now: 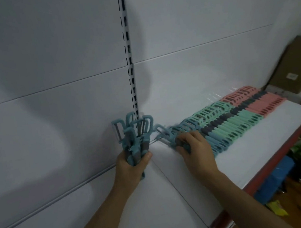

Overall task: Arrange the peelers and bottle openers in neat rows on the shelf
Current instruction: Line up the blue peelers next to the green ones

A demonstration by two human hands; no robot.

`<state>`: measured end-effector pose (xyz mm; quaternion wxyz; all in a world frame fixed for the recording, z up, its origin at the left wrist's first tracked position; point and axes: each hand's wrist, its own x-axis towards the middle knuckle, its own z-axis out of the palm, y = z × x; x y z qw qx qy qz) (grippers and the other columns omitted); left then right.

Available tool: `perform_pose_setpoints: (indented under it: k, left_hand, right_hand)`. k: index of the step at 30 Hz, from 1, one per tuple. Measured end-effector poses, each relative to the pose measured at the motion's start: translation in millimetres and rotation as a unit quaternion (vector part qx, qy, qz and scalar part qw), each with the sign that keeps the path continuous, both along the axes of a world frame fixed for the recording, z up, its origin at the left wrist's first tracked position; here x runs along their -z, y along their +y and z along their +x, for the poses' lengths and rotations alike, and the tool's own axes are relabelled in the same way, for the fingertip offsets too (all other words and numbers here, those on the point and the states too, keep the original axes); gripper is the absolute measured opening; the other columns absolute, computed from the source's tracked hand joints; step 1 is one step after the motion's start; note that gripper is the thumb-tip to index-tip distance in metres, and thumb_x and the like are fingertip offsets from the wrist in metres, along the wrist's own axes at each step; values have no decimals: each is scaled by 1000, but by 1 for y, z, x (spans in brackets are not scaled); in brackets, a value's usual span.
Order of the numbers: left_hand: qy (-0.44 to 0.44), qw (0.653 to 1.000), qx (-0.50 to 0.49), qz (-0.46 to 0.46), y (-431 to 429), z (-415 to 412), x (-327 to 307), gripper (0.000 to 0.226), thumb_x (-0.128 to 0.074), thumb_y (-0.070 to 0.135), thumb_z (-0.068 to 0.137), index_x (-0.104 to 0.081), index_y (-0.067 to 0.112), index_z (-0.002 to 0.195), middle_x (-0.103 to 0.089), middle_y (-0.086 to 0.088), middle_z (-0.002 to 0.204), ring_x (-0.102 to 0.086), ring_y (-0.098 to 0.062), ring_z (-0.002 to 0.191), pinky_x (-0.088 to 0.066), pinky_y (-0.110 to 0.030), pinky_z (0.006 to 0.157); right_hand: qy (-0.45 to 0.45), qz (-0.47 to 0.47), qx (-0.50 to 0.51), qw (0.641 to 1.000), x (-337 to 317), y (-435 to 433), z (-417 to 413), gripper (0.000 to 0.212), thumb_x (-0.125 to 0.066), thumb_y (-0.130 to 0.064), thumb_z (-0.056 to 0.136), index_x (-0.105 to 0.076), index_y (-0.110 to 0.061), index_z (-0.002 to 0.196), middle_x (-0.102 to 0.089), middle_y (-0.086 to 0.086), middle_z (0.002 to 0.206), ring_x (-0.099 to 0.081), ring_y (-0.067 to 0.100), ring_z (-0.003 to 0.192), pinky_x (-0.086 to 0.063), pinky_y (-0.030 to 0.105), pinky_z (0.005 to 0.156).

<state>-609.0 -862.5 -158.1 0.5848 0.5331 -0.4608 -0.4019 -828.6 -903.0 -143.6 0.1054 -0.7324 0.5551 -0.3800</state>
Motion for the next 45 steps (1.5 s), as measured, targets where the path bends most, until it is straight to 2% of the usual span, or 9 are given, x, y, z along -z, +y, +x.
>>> perform_pose_setpoints:
  k: [4,12,23,28,32,35,38,41,45]
  left_hand:
    - [40,999,-12,4,-6,1,3,20,-84,9,82,-77,28,83,-73,-2,73,-66,-14,64,-57,-34,56]
    - [63,998,10,-23,-9,-5,8,28,-83,5,83,-79,32,86,-77,10,80,-71,-3,72,-54,-18,61]
    - [58,997,43,-12,-8,-1,8,20,-85,35,73,-76,34,91,-74,4,76,-68,-9,66,-56,-27,57]
    - [68,993,93,-32,-5,-1,2,31,-88,40,70,-78,31,98,-77,-4,83,-70,-16,66,-58,-31,56]
    - [42,995,83,-45,-5,-1,4,25,-86,25,79,-77,26,102,-78,-3,89,-75,-17,78,-58,-24,64]
    - [55,997,42,-45,-7,-4,5,19,-77,23,84,-70,12,97,-76,-5,81,-75,-20,72,-57,-23,64]
    - [53,997,15,-52,-9,-5,5,22,-74,25,85,-66,8,96,-64,0,64,-60,-16,54,-52,-29,54]
    - [40,997,28,-67,-8,-6,6,26,-71,23,86,-63,6,103,-57,3,62,-52,-13,52,-48,-27,52]
    - [53,995,34,-75,-8,-4,7,21,-62,14,88,-62,7,107,-59,8,71,-50,-12,60,-46,-26,56]
  right_hand:
    - [84,5,4,996,3,7,4,19,-77,-11,84,-70,-12,102,-63,8,100,-56,30,94,-49,42,75]
    - [150,-14,26,988,9,11,13,9,-73,-14,89,-77,-11,97,-69,7,93,-57,29,88,-44,36,74]
    - [134,2,44,990,6,9,16,19,-72,-26,92,-74,-18,109,-64,1,106,-54,25,101,-42,40,82]
    - [-80,62,-102,990,-20,24,54,32,-58,-48,94,-71,-25,112,-67,-12,107,-57,6,100,-45,20,81]
    - [-210,89,-62,972,-24,32,74,6,-65,-20,95,-70,-18,94,-71,-5,89,-65,12,87,-51,29,74]
    - [-361,100,-18,927,-26,36,68,14,-53,-12,103,-64,-20,100,-67,-4,83,-63,11,75,-51,24,64]
    - [-188,46,48,980,-23,30,51,13,-47,-19,106,-59,-19,109,-57,-6,91,-50,7,77,-42,28,69]
    - [-14,18,69,997,-17,27,35,37,-51,-18,104,-48,-17,141,-52,3,117,-53,16,91,-44,32,75]
    - [43,-20,59,997,-8,31,27,30,-65,-16,97,-56,-16,126,-64,7,117,-65,30,88,-55,41,66]
